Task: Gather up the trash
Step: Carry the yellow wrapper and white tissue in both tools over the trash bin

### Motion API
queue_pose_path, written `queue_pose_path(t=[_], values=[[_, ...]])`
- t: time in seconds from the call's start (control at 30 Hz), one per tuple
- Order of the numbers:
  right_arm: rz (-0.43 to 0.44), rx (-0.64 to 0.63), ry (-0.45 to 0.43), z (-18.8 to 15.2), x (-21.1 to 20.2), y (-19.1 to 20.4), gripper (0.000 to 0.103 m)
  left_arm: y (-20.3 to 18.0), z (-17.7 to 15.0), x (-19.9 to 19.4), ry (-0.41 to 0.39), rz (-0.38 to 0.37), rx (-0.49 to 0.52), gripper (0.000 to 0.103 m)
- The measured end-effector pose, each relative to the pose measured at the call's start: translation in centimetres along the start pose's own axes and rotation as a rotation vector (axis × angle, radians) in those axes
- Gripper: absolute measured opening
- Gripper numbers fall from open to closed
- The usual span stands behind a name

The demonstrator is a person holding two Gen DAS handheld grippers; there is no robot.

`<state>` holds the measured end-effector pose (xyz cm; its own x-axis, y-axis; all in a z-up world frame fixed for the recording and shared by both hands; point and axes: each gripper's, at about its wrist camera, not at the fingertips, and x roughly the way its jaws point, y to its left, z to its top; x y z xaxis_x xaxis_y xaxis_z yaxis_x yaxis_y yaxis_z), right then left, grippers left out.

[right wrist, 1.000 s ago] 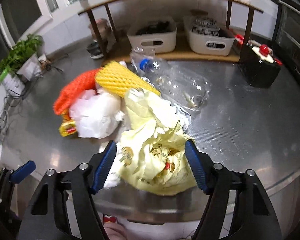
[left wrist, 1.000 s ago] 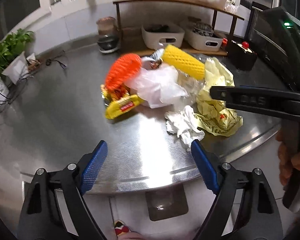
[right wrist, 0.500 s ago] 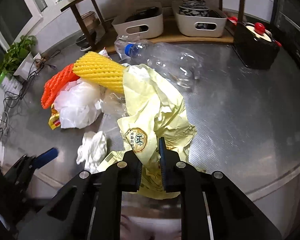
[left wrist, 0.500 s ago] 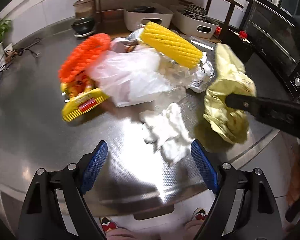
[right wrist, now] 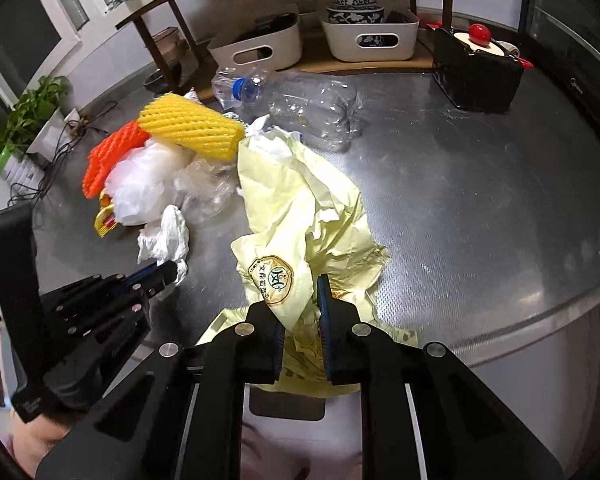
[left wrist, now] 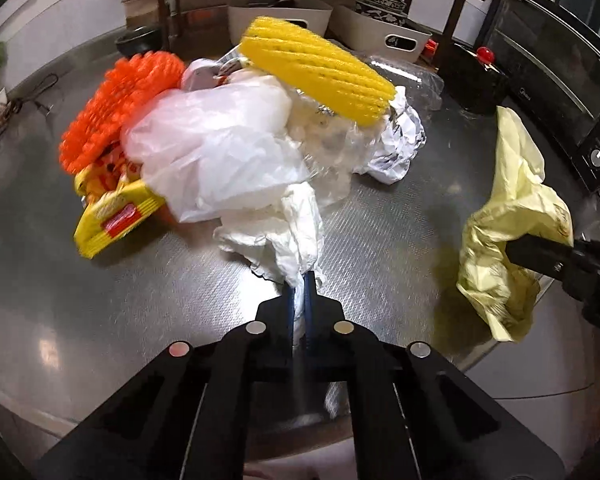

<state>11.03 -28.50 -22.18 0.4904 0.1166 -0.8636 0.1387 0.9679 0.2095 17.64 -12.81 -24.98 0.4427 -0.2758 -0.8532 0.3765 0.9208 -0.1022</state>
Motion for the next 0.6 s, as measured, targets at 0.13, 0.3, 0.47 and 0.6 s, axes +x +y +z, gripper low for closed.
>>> queue_pose_path(t=[0.13,0.3,0.47,0.6], values=[[0.019,-0.019,-0.001,-1.4,-0.9,0.7,0.016,0.2,-1.5,-1.8,-0.006,0.008,-0.003,0.001],[0.058,-0.045,0.007,-4.3,-2.1,1.9,0.016,0.9,-4.6,-4.9,0.017,0.036,-0.02,0.001],[0.071,-0.079,0.017,-7.3,-3.6,3.4,0.016,1.8,-7.8,-8.0,0.022,0.039,-0.045,0.001],[0.07,-0.098,0.038,-9.9,-3.9,4.2,0.016,2.3,-10.8,-10.1,0.024,0.034,-0.077,0.001]])
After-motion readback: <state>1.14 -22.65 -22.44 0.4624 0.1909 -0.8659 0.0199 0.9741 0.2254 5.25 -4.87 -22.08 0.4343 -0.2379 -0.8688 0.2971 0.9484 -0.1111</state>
